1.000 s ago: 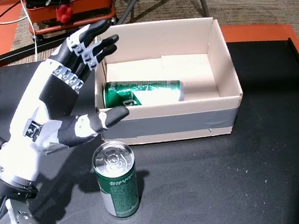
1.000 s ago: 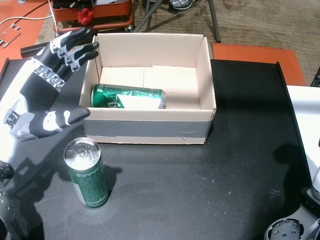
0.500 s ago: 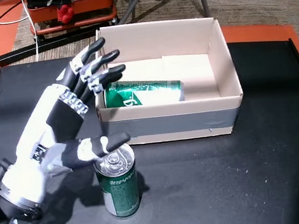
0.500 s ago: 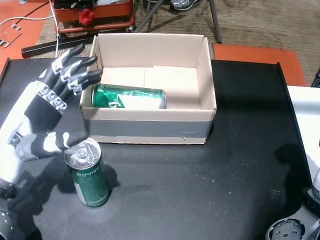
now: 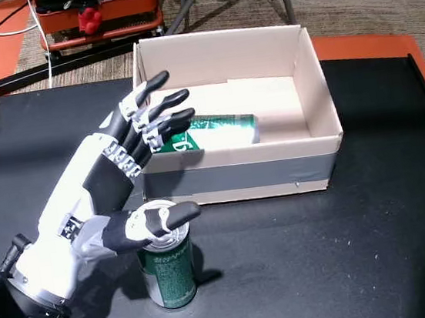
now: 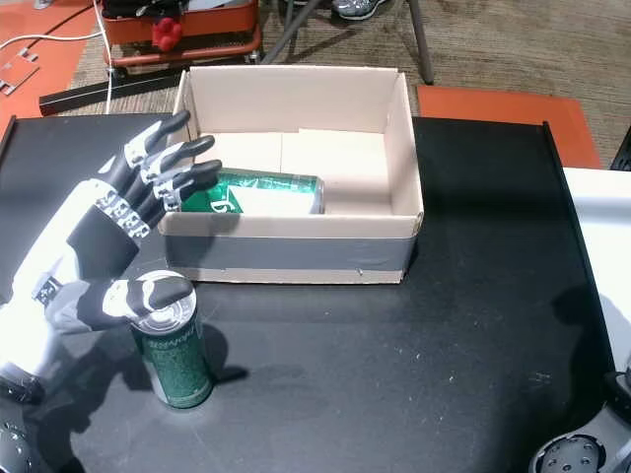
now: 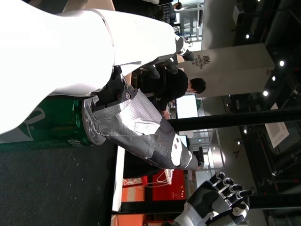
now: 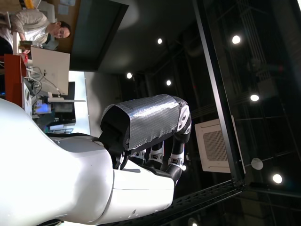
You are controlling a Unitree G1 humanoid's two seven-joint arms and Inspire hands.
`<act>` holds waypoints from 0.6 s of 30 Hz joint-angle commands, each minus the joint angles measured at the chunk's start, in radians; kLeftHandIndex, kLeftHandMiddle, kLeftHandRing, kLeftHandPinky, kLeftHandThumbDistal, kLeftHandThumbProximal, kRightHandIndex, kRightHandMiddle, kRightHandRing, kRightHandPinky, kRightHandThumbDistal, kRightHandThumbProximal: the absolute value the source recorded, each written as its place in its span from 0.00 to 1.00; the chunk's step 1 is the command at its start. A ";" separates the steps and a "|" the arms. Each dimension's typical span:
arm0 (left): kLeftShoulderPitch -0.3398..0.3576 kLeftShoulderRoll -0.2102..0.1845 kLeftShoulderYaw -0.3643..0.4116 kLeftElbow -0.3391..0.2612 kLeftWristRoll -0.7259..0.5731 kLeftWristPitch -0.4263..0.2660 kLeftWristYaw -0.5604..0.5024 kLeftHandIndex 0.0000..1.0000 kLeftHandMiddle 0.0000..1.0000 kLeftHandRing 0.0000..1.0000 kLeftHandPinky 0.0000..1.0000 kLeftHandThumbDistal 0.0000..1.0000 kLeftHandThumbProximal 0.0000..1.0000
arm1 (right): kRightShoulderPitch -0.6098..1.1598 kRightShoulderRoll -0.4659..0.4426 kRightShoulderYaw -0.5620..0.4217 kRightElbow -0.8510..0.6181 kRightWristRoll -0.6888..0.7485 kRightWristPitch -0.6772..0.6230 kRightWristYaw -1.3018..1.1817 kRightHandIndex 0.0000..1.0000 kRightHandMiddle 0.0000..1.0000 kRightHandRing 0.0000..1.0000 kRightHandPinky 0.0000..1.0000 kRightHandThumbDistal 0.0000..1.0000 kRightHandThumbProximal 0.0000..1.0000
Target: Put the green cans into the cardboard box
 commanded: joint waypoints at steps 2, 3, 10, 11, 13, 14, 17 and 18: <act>0.013 -0.001 -0.007 -0.002 0.012 -0.011 -0.001 0.91 0.88 0.92 1.00 0.96 0.23 | 0.008 -0.011 -0.002 -0.007 -0.001 -0.006 0.004 0.30 0.34 0.40 0.49 0.33 0.38; 0.013 -0.001 -0.007 -0.002 0.010 -0.006 -0.005 0.92 0.88 0.92 1.00 0.97 0.22 | 0.008 -0.012 -0.002 -0.007 0.000 -0.005 0.006 0.30 0.34 0.40 0.49 0.33 0.38; 0.010 0.005 -0.016 0.009 0.026 0.008 0.018 0.92 0.88 0.92 0.98 1.00 0.22 | 0.008 -0.023 -0.007 -0.006 0.026 0.019 0.026 0.30 0.34 0.40 0.49 0.33 0.37; 0.010 0.006 -0.019 0.011 0.030 0.007 0.025 0.92 0.88 0.92 0.98 1.00 0.23 | 0.009 -0.024 -0.008 -0.006 0.029 0.022 0.028 0.30 0.34 0.40 0.49 0.33 0.37; 0.010 0.006 -0.024 0.011 0.035 0.006 0.032 0.91 0.88 0.93 0.97 1.00 0.22 | 0.012 -0.024 -0.010 -0.011 0.031 0.030 0.025 0.30 0.34 0.40 0.48 0.34 0.37; 0.010 0.007 -0.027 0.011 0.037 0.006 0.033 0.91 0.88 0.93 0.97 1.00 0.23 | 0.012 -0.025 -0.011 -0.012 0.035 0.034 0.029 0.30 0.34 0.41 0.48 0.32 0.36; 0.012 0.011 -0.035 0.008 0.041 0.003 0.031 0.91 0.88 0.93 0.96 0.99 0.23 | 0.012 -0.029 -0.014 -0.014 0.052 0.052 0.047 0.31 0.35 0.41 0.49 0.31 0.35; 0.013 0.013 -0.037 0.008 0.043 -0.002 0.030 0.91 0.88 0.93 0.96 0.99 0.24 | 0.012 -0.030 -0.015 -0.015 0.056 0.058 0.050 0.31 0.35 0.41 0.49 0.31 0.35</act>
